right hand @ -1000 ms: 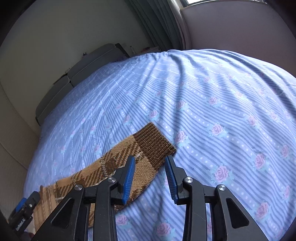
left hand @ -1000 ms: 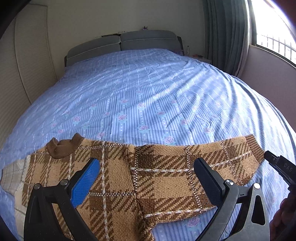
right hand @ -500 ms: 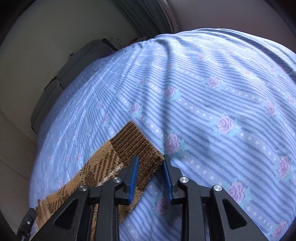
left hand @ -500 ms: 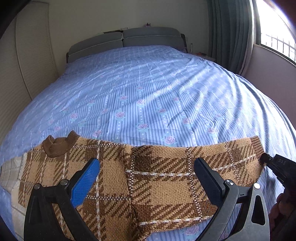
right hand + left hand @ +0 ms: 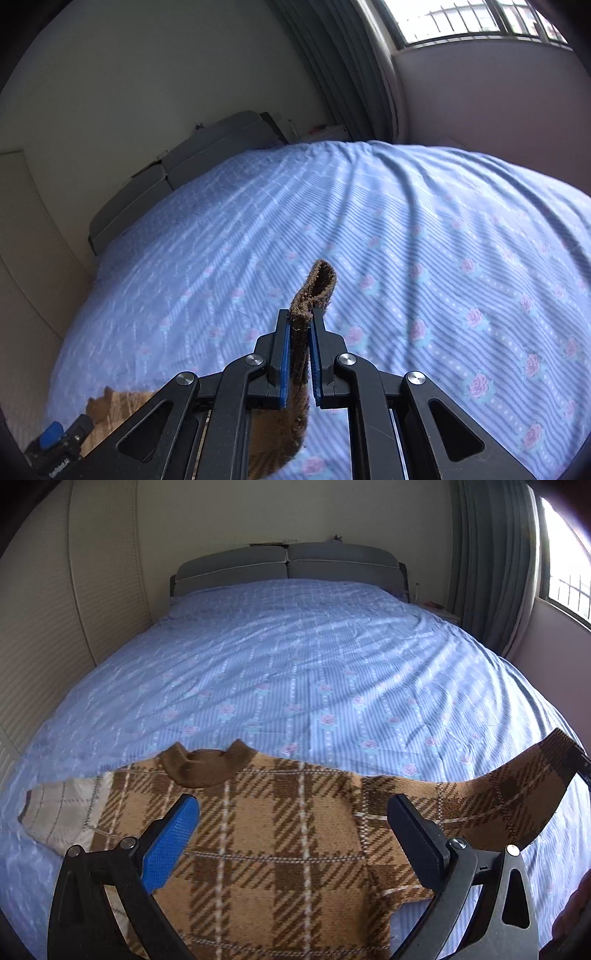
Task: Fold small clothes
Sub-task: 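Lift the brown sleeve with the right tool and carry it across the body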
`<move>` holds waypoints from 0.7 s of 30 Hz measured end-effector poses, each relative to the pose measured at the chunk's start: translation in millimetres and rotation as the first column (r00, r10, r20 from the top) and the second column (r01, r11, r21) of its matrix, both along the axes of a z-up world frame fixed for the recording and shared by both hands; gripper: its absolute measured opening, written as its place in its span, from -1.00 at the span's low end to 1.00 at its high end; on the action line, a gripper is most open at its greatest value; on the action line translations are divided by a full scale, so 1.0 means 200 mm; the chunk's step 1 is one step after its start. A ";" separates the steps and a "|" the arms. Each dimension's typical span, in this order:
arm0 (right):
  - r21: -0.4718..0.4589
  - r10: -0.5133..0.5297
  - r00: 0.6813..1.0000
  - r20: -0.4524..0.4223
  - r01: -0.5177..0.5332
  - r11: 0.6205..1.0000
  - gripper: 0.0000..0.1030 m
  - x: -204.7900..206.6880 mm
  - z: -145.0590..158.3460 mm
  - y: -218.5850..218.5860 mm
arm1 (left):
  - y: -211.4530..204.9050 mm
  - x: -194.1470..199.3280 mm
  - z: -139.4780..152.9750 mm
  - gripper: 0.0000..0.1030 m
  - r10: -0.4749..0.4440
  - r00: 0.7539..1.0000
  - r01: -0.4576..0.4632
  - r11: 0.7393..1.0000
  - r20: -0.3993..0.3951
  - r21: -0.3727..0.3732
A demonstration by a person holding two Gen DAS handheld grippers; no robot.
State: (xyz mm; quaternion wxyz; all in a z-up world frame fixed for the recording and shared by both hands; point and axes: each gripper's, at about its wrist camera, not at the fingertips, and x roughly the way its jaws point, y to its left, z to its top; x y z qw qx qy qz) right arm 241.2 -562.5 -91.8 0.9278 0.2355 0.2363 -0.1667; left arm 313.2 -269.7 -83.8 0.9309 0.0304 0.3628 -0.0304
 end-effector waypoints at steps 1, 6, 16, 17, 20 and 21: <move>-0.023 0.020 1.000 0.014 -0.020 1.000 -0.79 0.01 0.05 0.07 | 0.07 -0.01 0.02 1.00 0.015 1.000 -0.015 1.000 0.003 -0.004; -0.149 0.142 0.988 0.061 -0.132 0.980 -0.79 0.07 0.27 0.51 | 0.42 -0.09 0.14 1.00 0.088 0.995 -0.088 0.996 0.036 -0.005; -0.265 0.350 0.937 0.012 -0.335 0.904 -0.79 0.23 0.27 1.38 | 1.20 -0.23 0.18 1.00 0.269 0.963 -0.269 0.963 0.027 -0.032; -0.277 0.361 0.932 -0.002 -0.348 0.896 -0.79 0.24 0.25 1.45 | 1.26 -0.24 0.17 1.00 0.283 0.959 -0.282 0.959 0.022 -0.032; -0.291 0.396 0.917 -0.046 -0.391 0.873 -0.80 0.30 0.17 1.64 | 1.43 -0.27 0.13 1.00 0.316 0.949 -0.316 0.948 0.009 -0.032; -0.293 0.406 0.912 -0.060 -0.405 0.866 -0.80 0.32 0.14 1.72 | 1.46 -0.27 0.12 1.00 0.324 0.946 -0.324 0.946 0.004 -0.030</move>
